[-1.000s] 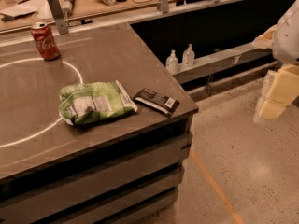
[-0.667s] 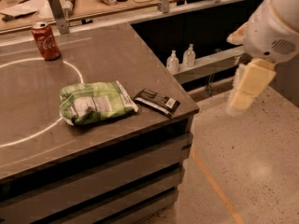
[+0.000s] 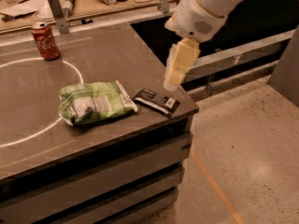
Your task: Move green jalapeno chip bag near coke can
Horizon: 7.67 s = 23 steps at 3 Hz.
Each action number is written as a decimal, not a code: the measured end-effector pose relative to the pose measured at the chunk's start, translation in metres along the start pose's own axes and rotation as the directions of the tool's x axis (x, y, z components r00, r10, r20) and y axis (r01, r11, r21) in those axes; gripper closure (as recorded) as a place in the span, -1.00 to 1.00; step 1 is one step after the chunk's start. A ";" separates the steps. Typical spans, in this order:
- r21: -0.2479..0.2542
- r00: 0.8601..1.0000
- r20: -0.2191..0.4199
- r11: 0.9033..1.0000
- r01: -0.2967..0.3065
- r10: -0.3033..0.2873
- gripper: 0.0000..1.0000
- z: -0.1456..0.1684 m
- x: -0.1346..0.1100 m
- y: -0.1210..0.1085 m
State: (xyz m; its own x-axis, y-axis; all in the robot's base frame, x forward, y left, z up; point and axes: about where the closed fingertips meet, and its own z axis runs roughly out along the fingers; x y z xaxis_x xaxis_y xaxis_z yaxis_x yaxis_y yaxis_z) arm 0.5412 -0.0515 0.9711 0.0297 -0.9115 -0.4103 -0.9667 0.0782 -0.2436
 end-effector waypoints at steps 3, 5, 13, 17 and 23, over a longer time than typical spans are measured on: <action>-0.129 0.963 0.231 0.977 0.171 -0.138 -1.00 0.095 -0.136 0.012; -0.204 0.966 0.225 0.963 0.177 -0.129 -1.00 0.154 -0.136 0.046; -0.115 0.972 0.235 0.992 0.042 -0.014 1.00 0.100 -0.110 -0.049; 0.215 0.968 0.250 0.976 -0.036 -0.020 1.00 0.113 -0.090 -0.183; 0.230 0.938 0.345 0.972 -0.041 -0.042 0.72 0.203 -0.185 -0.259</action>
Offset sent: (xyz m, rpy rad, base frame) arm 0.0138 0.1849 -0.0176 0.1980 0.0686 0.2862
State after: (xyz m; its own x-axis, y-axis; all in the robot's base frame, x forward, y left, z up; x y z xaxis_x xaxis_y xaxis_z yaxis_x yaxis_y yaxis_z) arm 0.8380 0.1788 0.9321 0.1557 -0.7188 -0.6775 -0.8827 0.2066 -0.4221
